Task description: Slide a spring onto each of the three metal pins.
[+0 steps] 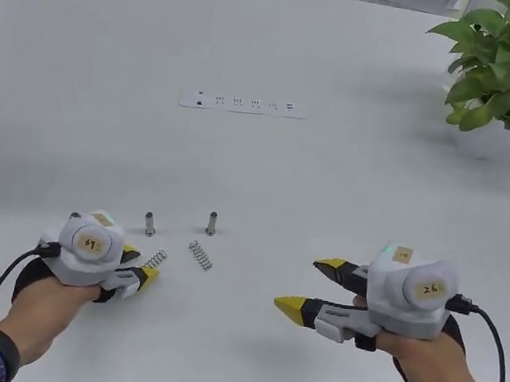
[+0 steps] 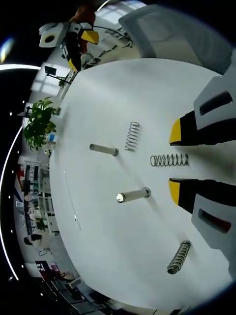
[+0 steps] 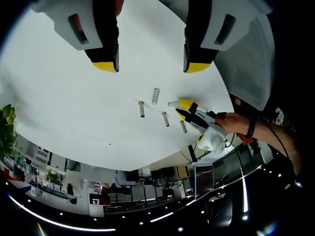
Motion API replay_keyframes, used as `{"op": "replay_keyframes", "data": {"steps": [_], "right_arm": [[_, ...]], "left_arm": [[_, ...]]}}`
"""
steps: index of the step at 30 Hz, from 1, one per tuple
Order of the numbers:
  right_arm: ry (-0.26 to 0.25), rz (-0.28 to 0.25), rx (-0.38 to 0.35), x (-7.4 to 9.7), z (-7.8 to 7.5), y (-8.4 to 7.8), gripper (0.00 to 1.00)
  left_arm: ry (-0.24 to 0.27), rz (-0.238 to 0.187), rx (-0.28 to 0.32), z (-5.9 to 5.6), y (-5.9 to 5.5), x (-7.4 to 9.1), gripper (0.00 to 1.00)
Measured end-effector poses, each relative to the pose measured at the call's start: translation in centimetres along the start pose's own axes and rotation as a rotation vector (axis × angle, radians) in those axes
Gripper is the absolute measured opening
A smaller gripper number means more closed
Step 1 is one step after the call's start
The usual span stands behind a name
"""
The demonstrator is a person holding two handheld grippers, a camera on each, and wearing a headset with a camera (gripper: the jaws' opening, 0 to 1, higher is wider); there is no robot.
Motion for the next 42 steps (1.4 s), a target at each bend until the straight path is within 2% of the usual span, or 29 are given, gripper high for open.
{"op": "replay_keyframes", "data": {"steps": [6,8,12,16,22,32,38,42], "right_arm": [[-0.012,0.001,-0.007,0.3,-0.1,0.0,0.51],[-0.017,0.0,-0.008,0.4,-0.1,0.1,0.51],[-0.021,-0.01,-0.01,0.4,0.1,0.4,0.51],[-0.011,-0.01,-0.011,0.2,0.7,0.2,0.51],[0.008,-0.001,-0.013,-0.3,1.5,-0.1,0.51],[0.046,-0.013,-0.007,-1.7,2.3,0.5,0.53],[0.061,-0.005,0.01,-2.1,2.7,0.5,0.54],[0.071,-0.012,0.008,-2.2,3.0,0.6,0.54]], "left_arm": [[-0.003,0.047,-0.09,-0.1,-1.0,-0.3,0.1],[0.001,0.049,-0.108,-0.1,-1.1,-0.2,0.06],[0.0,0.054,-0.129,0.1,-0.9,-0.4,0.03],[0.015,0.068,-0.118,0.7,-0.8,-0.3,0.02],[0.018,0.032,-0.094,0.8,0.1,0.9,0.02],[0.028,-0.03,-0.05,0.8,1.0,4.0,0.02],[0.036,-0.056,-0.057,0.8,1.2,5.8,0.02],[0.055,-0.081,-0.02,1.1,1.1,6.9,0.02]]}}
Point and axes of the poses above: the centre of the closed fingertips' face, and the gripper's own axes: x roughly backward along the fingers, z roughly to its left, y roughly out of its top, the point moved 3 cm from there along x, roughly backward along the fingers, and after that the axes turned 9 degrees about -z, right-handed, at the moved point
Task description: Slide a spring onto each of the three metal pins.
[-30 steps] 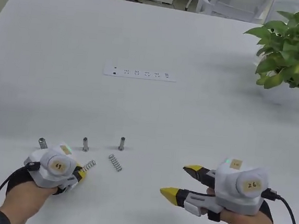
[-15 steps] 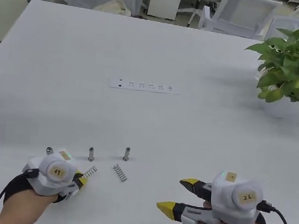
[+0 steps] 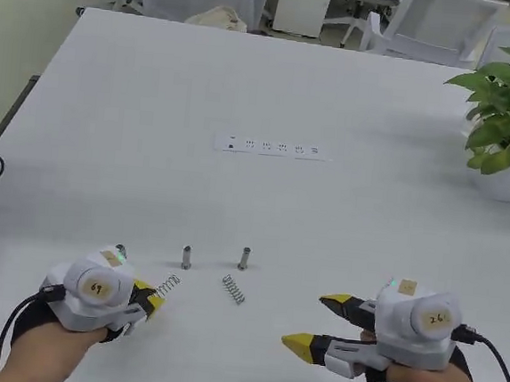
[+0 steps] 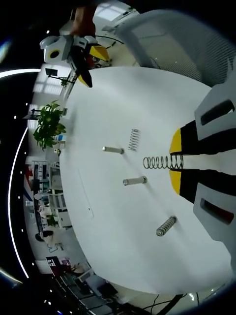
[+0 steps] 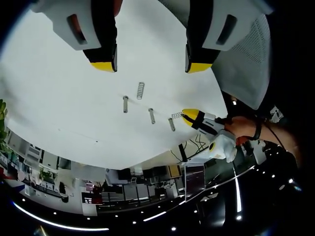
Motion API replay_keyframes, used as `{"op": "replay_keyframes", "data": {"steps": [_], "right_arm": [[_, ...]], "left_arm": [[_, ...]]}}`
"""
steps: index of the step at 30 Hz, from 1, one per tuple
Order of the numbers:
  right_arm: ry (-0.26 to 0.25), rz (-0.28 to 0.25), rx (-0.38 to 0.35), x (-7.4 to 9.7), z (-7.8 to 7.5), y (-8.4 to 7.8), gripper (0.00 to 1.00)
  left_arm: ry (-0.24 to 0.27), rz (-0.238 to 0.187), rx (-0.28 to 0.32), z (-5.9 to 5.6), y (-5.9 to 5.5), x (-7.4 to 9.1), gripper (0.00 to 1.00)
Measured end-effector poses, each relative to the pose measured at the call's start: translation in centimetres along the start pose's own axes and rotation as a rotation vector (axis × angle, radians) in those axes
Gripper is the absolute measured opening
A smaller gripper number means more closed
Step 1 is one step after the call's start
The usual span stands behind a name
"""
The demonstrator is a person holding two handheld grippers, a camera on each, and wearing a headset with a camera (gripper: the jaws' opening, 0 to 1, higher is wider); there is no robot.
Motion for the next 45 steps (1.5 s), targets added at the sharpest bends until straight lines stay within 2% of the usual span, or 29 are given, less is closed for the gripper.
{"op": "replay_keyframes", "data": {"steps": [4,11,19,25,34,45], "right_arm": [[0.007,0.002,-0.002,-0.1,0.2,-0.2,0.54],[0.029,-0.007,-0.012,-0.4,0.5,0.0,0.54],[0.056,-0.012,0.001,-1.2,0.9,0.9,0.54],[0.089,-0.007,0.015,-2.0,1.5,1.5,0.56],[0.131,-0.002,0.029,-2.9,2.6,2.6,0.58],[0.172,0.001,0.041,-4.1,3.7,3.4,0.58]], "left_arm": [[0.007,-0.009,-0.003,0.1,0.1,1.2,0.02],[0.012,-0.041,-0.025,0.0,1.2,3.3,0.02],[0.0,-0.087,-0.07,-0.4,3.3,5.3,0.02],[-0.023,-0.109,-0.098,-1.0,4.4,5.9,0.02],[-0.087,-0.138,-0.148,-2.7,6.1,6.0,0.02],[-0.146,-0.149,-0.185,-4.2,6.8,5.8,0.02]]}}
Point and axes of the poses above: the centre of the closed fingertips' face, and the gripper's own axes: x roughly backward along the fingers, z roughly to its left, y roughly out of its top, the point moved 3 cm from there along x, roughly backward along the fingers, and after that the axes turned 9 degrees about -z, right-handed, at the moved point
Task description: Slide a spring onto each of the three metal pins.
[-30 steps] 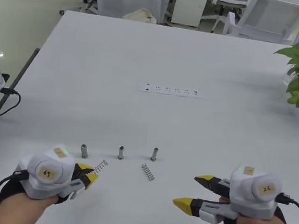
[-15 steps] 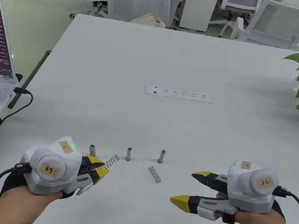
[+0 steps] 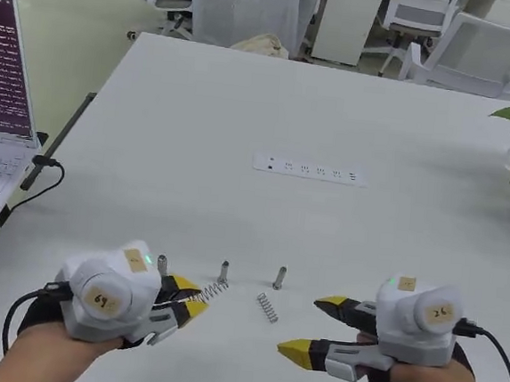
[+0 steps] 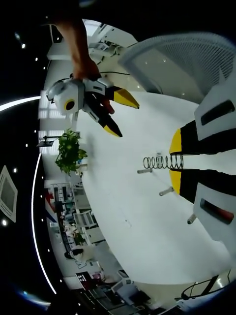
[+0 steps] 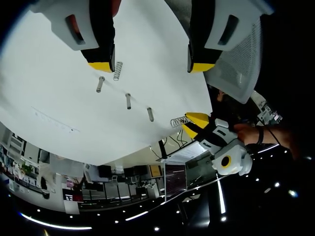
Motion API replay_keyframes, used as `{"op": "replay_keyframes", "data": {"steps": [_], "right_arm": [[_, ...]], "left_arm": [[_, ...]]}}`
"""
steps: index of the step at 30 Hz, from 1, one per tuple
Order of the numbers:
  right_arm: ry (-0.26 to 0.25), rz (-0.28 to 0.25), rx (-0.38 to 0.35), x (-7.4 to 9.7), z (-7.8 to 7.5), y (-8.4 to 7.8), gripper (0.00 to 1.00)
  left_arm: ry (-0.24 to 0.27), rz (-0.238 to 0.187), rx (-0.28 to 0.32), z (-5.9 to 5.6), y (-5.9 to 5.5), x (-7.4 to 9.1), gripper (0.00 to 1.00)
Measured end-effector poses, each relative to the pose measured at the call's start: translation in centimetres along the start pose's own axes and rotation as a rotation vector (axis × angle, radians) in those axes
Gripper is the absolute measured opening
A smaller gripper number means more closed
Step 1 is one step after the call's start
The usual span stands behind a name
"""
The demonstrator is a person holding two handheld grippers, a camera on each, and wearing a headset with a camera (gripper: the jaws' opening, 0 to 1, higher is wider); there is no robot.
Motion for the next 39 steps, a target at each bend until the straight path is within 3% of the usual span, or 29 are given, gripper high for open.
{"op": "replay_keyframes", "data": {"steps": [15,22,32,39], "right_arm": [[0.07,-0.035,0.004,-1.1,1.4,1.5,0.52],[0.127,-0.073,0.0,-1.2,2.5,2.2,0.4],[0.21,-0.076,-0.004,-1.1,3.8,2.1,0.28],[0.253,-0.097,-0.025,-1.0,4.5,2.2,0.13]], "left_arm": [[-0.103,-0.009,-0.063,-3.0,0.9,-1.2,0.02],[-0.149,-0.008,-0.112,-4.3,1.6,-1.8,0.02],[-0.199,-0.002,-0.165,-5.7,1.9,-2.2,0.02],[-0.228,0.011,-0.211,-6.5,2.0,-2.1,0.02]]}}
Point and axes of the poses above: the centre of the closed fingertips' face, and the gripper's own axes: x roughly backward along the fingers, z roughly to its left, y roughly out of its top, the point moved 3 cm from there along x, roughly backward along the fingers, and after that the axes turned 9 degrees about -z, right-handed, at the moved point
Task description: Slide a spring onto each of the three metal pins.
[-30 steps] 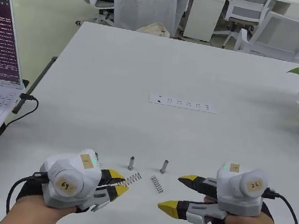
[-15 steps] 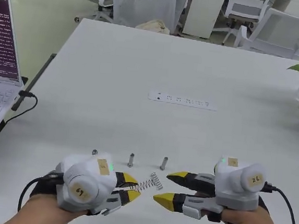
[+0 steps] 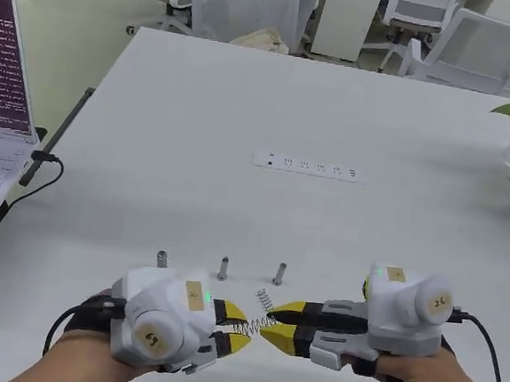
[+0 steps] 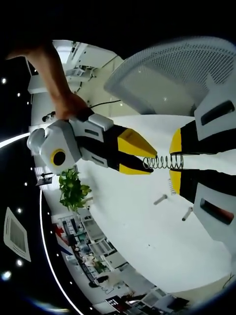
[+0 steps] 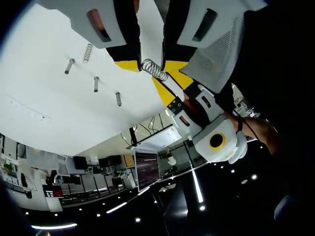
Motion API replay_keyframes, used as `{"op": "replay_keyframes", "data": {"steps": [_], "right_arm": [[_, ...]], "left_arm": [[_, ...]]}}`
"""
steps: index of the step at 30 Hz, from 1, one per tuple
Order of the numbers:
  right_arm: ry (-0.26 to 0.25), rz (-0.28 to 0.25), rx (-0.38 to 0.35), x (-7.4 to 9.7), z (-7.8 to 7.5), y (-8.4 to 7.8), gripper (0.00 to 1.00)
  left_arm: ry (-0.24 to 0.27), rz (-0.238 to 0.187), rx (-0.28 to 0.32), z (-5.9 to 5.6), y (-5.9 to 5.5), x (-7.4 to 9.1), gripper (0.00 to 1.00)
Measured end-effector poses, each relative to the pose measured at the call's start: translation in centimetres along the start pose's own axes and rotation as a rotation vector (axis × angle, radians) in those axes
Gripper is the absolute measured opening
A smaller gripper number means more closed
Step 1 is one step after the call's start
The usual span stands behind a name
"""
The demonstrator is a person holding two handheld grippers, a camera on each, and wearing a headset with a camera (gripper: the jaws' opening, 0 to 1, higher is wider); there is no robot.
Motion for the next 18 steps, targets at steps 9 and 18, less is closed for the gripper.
{"op": "replay_keyframes", "data": {"steps": [9,18], "right_arm": [[0.036,0.024,-0.008,0.4,0.5,-0.6,0.12],[0.068,0.058,0.024,0.8,0.6,-1.2,0.1]], "left_arm": [[-0.025,0.01,-0.023,-0.6,-0.1,-0.1,0.02],[-0.056,0.021,-0.067,-1.1,0.2,-0.2,0.02]]}}
Point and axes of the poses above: the centre of the closed fingertips' face, and the gripper's own axes: x roughly backward along the fingers, z roughly to its left, y roughly out of its top, the point moved 3 cm from there along x, roughly backward along the fingers, and after that the axes turned 9 degrees about -z, right-handed, at the moved point
